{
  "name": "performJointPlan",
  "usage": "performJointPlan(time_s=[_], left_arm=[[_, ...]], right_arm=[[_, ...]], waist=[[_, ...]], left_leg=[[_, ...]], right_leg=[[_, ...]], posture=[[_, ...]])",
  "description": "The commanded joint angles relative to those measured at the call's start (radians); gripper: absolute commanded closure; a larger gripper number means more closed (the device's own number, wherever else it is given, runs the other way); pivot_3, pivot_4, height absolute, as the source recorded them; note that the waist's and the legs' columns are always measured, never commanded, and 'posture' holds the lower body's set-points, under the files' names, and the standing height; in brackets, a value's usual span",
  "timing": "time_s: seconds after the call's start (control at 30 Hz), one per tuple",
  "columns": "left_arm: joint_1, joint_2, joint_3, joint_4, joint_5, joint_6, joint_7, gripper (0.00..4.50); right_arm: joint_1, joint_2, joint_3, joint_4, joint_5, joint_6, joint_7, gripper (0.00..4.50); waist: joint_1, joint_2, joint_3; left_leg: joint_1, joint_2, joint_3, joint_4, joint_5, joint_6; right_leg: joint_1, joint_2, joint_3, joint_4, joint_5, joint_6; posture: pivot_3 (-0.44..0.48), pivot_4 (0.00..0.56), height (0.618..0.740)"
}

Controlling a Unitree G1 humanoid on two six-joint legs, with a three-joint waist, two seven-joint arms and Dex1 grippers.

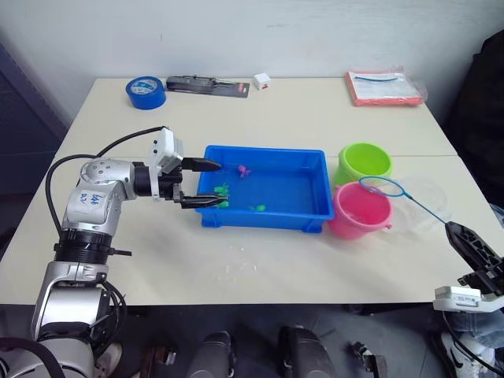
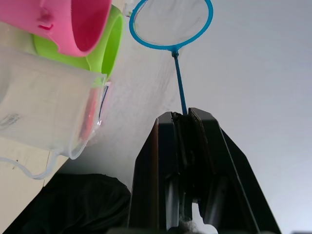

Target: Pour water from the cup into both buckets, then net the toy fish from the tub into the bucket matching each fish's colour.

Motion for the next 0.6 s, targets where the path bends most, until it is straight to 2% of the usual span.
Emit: performJointPlan(time_s=[0.03,0.13,0.3,0.43,0.6], left_arm=[[-0.003,0.011,0.018,-0.031,-0.012,-0.005,-0.005,0.00],[-0.006,0.009,0.021,-0.024,-0.011,-0.007,-0.002,0.00],[0.001,0.020,0.040,-0.018,-0.008,-0.005,0.022,0.00],[0.030,0.056,0.078,-0.041,-0.012,0.021,0.063,0.00],[0.085,0.100,0.114,-0.092,-0.018,0.067,0.109,0.00]], right_arm=[[-0.082,-0.054,0.021,-0.069,0.133,0.006,0.086,3.70],[-0.206,-0.087,0.090,-0.102,0.238,0.031,0.198,3.70],[-0.427,-0.087,0.319,-0.133,0.493,0.132,0.510,3.70],[-0.629,-0.065,0.522,-0.132,0.777,0.325,0.866,3.70],[-0.802,-0.038,0.597,-0.160,1.049,0.628,1.156,3.70]], waist=[[-0.006,0.000,0.000],[-0.010,0.000,0.000],[-0.012,0.000,0.000],[-0.012,0.000,0.000],[-0.007,0.000,0.000]], left_leg=[[0.000,0.000,0.001,0.000,0.000,0.000],[0.002,0.002,0.003,0.000,0.000,0.000],[0.002,0.004,0.002,0.001,0.000,0.000],[0.001,0.005,0.001,0.002,0.000,0.000],[0.000,0.005,-0.001,0.001,0.000,0.000]], right_leg=[[0.000,0.000,0.000,0.000,0.000,0.000],[0.000,0.002,0.000,0.000,0.000,0.000],[0.001,0.004,0.000,0.000,0.000,0.000],[0.001,0.004,0.000,-0.001,0.000,0.000],[0.001,0.000,0.000,-0.001,0.000,0.000]], posture=[[0.000,0.150,0.737],[0.000,0.150,0.737],[0.000,0.150,0.737],[0.000,0.150,0.737],[0.000,0.150,0.737]])
